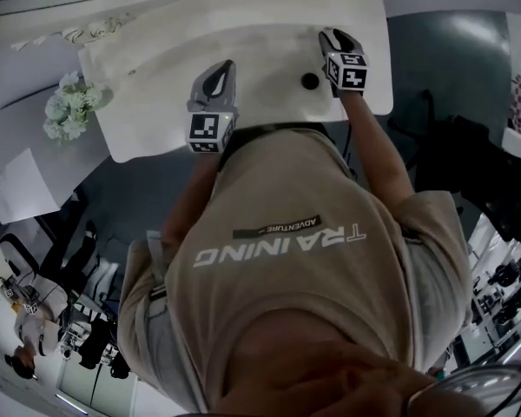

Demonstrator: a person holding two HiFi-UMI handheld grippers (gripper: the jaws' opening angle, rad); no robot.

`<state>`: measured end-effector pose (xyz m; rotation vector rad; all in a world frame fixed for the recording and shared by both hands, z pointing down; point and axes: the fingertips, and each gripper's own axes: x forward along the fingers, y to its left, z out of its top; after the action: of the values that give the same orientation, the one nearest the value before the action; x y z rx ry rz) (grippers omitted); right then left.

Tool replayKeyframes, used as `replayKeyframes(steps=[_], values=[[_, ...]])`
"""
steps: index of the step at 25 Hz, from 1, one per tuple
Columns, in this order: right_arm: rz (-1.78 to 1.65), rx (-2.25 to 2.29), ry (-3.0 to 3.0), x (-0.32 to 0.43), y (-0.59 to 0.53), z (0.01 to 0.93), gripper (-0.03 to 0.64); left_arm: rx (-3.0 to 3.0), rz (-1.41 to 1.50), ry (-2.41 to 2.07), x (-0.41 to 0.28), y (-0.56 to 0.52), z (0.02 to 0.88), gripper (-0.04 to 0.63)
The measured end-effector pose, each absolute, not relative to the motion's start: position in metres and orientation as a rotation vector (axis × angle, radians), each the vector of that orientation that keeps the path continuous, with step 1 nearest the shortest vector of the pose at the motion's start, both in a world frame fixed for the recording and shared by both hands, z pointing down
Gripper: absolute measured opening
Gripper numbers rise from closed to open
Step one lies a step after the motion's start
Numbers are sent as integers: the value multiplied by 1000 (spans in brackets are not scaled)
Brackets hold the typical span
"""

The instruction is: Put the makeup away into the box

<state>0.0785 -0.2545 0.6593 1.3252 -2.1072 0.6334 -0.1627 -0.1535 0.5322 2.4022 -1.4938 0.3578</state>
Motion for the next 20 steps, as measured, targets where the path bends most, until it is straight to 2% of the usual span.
replayKeyframes(steps=[7,9,20], values=[[650,1402,-2031,72,-272,669,152,2410,345,-1479,-166,-149,540,6],[694,1436,-2034,74,-273,668,106,2408,341,-1473,-165,-149,540,6],[735,1387,-1998,79,-242,672,101,2429,321,-1418,-161,-147,541,8]])
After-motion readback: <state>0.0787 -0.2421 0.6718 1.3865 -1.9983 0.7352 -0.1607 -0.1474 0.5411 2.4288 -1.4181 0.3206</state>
